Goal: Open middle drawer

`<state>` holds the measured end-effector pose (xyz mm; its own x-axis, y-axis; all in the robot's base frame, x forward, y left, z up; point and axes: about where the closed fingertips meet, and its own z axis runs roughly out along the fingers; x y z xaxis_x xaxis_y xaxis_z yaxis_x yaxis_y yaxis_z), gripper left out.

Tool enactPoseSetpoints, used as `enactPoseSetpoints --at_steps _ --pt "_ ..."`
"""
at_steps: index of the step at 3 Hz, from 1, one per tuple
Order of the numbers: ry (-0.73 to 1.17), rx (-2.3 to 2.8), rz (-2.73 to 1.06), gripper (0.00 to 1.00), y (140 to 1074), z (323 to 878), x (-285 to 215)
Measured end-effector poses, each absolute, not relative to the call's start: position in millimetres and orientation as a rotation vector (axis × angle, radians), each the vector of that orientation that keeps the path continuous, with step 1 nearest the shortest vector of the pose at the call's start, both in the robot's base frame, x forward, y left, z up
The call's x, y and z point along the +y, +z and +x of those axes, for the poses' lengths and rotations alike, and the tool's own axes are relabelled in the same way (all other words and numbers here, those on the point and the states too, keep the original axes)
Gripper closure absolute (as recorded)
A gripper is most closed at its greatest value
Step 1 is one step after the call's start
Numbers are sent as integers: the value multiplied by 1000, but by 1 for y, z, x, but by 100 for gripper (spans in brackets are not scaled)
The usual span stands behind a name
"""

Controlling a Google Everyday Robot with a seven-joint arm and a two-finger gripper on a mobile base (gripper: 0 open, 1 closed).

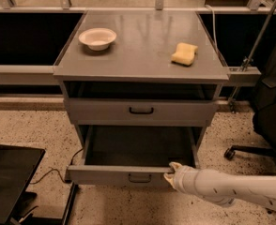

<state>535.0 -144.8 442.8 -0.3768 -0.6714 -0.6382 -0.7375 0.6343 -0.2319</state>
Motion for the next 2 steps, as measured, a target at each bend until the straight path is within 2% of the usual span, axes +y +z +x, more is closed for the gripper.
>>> enactPoseSetpoints --at_steps 1,2 --pt "127 2133 -1070 100 447 505 -150" --pt "127 2133 -1070 100 455 505 -151"
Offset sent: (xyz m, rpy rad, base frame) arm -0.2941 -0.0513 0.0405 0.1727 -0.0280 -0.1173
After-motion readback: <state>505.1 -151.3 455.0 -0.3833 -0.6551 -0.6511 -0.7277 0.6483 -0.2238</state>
